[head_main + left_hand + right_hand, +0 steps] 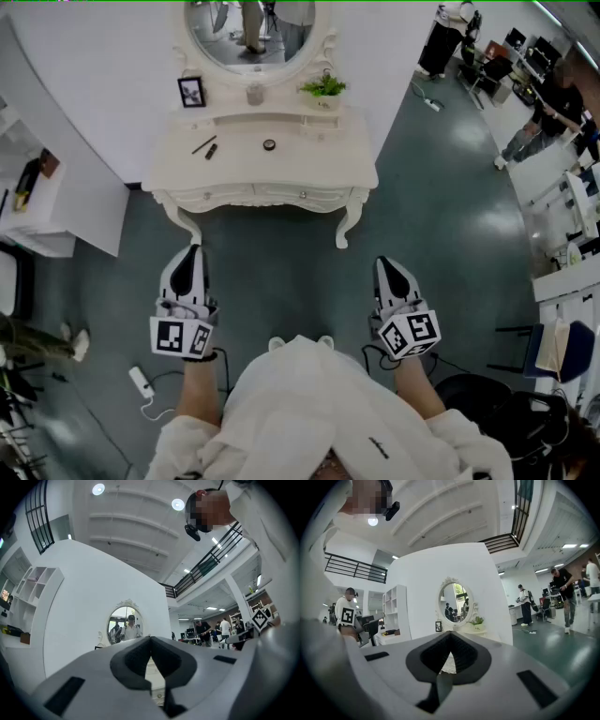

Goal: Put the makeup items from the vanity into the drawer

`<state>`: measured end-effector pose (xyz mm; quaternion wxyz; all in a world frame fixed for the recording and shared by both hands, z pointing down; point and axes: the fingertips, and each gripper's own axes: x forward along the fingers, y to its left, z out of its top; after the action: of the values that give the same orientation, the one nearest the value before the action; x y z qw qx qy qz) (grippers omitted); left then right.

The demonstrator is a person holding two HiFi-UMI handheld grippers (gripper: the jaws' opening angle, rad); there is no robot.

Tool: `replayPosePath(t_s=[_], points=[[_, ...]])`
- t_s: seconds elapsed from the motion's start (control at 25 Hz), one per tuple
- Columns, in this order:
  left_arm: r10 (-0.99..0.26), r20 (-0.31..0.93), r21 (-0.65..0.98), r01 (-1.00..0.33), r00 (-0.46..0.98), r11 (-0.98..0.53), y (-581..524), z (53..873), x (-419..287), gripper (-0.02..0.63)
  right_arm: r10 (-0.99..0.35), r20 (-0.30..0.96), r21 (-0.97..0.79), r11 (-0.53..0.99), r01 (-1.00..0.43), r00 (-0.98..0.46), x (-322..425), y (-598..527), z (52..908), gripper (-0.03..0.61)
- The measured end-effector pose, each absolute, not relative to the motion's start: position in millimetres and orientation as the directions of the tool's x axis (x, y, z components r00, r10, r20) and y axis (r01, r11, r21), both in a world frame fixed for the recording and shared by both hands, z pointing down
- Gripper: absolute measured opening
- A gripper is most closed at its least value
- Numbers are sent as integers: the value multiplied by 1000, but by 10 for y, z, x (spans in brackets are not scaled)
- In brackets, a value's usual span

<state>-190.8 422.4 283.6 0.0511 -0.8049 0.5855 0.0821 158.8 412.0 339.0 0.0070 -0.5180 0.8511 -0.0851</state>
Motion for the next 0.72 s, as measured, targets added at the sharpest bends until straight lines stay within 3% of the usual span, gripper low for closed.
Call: replayPosePath(t_s=[0.72], points=[[-930,-201,22,-948,307,-317,4196,2870,-2102,28,-883,80,-145,449,-882,-463,1341,4092,3421,15]])
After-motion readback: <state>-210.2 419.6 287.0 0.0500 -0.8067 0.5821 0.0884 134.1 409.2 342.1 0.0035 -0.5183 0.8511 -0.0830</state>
